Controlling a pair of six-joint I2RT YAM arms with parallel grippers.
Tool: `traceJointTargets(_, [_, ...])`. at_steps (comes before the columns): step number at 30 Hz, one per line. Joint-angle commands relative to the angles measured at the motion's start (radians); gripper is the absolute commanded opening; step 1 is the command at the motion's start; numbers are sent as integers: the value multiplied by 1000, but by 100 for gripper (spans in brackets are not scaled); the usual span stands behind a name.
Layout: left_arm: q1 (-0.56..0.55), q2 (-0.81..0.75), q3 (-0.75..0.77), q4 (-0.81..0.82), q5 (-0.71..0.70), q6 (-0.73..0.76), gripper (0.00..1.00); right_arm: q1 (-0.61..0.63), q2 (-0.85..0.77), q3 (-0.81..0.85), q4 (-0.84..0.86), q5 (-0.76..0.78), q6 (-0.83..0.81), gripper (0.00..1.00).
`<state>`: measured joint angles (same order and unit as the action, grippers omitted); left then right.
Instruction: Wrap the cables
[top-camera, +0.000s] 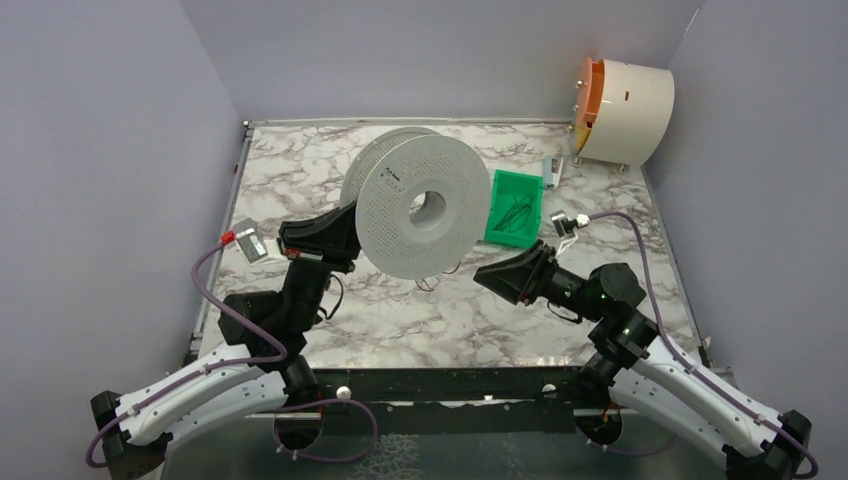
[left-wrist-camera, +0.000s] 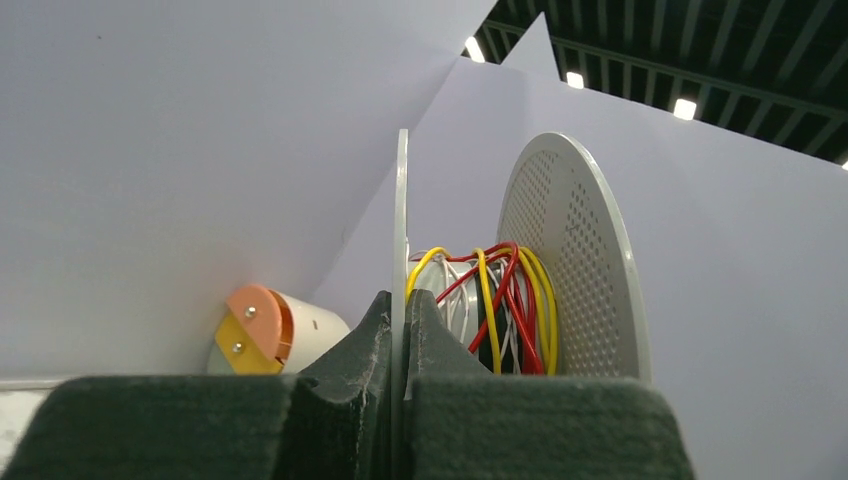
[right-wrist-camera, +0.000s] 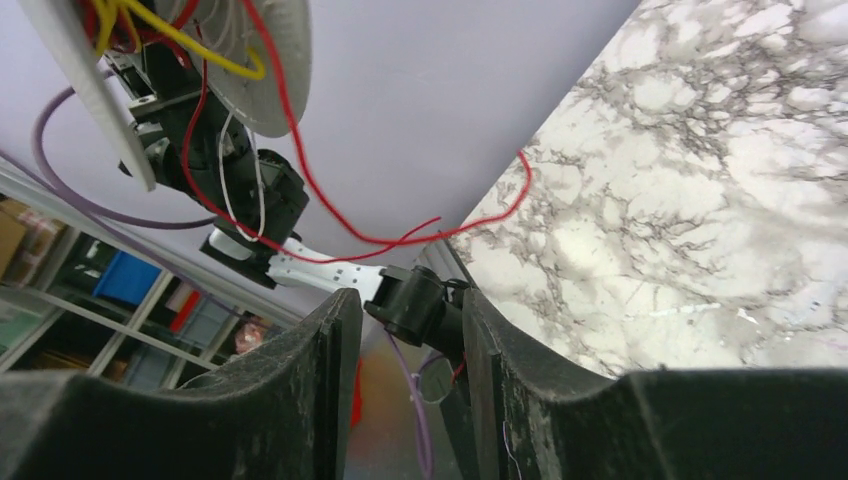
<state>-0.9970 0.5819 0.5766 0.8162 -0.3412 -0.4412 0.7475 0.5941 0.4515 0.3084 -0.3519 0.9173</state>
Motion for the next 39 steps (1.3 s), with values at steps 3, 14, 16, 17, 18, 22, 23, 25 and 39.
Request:
traceJointTargets(3, [-5, -10, 55, -31, -52, 138, 0, 3, -79, 66, -216, 95, -133, 51])
traceJointTargets(14, [-5, 49, 87, -210, -254, 317, 0, 4, -40, 221, -411, 248, -249, 52])
traceJointTargets(16, [-5, 65, 103, -253, -313, 351, 0, 4, -26, 235, -411, 267, -260, 52])
traceJointTargets(17, [-5, 70, 107, -268, -336, 369, 0, 4, -17, 243, -411, 278, -265, 52])
traceJointTargets(18, [-5, 74, 110, -276, -361, 387, 0, 4, -8, 249, -411, 290, -271, 52])
traceJointTargets(22, [-5, 70, 125, -337, -470, 460, 0, 4, 39, 273, -395, 334, -280, 52])
traceJointTargets(23, [-5, 67, 130, -366, -506, 476, 0, 4, 51, 273, -376, 336, -281, 52])
traceJointTargets(25, [-5, 59, 142, -415, -582, 509, 0, 4, 78, 272, -333, 332, -281, 52])
traceJointTargets(39, [0, 62, 128, -488, -826, 831, 0, 4, 318, 239, -136, 319, -246, 52])
